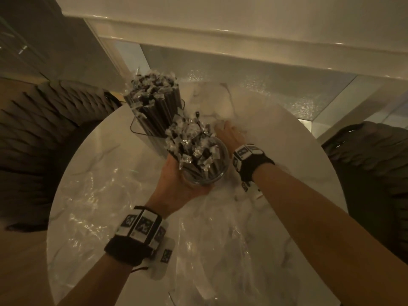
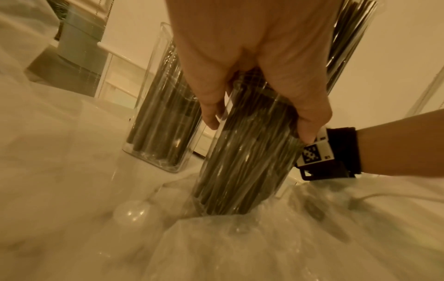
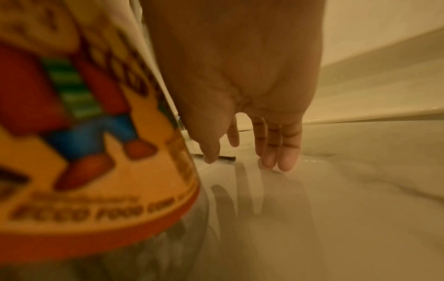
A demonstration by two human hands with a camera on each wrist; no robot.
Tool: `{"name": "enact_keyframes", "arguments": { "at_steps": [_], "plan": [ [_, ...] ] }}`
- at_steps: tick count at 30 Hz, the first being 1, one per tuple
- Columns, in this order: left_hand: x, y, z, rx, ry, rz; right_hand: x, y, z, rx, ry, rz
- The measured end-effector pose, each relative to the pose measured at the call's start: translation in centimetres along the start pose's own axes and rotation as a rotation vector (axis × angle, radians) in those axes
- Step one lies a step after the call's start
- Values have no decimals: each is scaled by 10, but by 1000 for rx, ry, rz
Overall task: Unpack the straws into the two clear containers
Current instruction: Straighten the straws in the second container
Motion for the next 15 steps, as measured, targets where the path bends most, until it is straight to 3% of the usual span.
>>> {"name": "enact_keyframes", "arguments": {
  "at_steps": [7, 11, 15],
  "plan": [
    [-2, 7, 0, -38, 1, -2, -1, -5, 1, 71, 77, -74],
    [-9, -3, 14, -52, 14, -41, 12, -3, 16, 57, -135, -10],
    [-8, -9, 24, -69, 36, 38, 43, 19, 24, 27, -336, 82]
  ]
}}
Point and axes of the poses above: each hand's wrist, its own y-axis away from the middle knuckle, its own x-axis out of the back of the hand, z = x × y, the point moved 4 cm from there along -y, towards the middle knuckle, and after that the axes turned 2 degrees about x, right-handed, at the moved point
